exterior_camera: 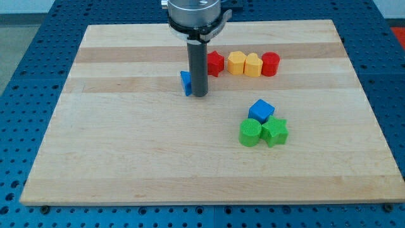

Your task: Locate the blue triangle at the left side of the red star

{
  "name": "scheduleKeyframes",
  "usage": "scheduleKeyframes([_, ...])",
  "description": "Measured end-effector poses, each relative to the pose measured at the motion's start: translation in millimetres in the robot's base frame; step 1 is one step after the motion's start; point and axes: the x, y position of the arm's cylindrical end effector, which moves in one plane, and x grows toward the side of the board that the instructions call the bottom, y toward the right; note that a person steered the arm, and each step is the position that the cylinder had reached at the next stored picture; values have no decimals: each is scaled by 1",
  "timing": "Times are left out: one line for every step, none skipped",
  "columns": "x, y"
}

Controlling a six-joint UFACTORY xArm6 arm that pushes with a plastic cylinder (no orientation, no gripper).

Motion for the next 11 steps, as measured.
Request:
scheduleKeyframes([-2,0])
scheduleKeyframes([4,0])
scheduleKeyframes([57,-1])
scheduleKeyframes([49,-11])
scheduleKeyframes([38,-13])
scheduleKeyframes([27,-16])
scheduleKeyframes([19,-20])
scheduleKeyframes([6,-20])
scheduleKeyframes([-15,-20])
scheduleKeyframes([-17,-20])
scheduleKeyframes([-20,-21])
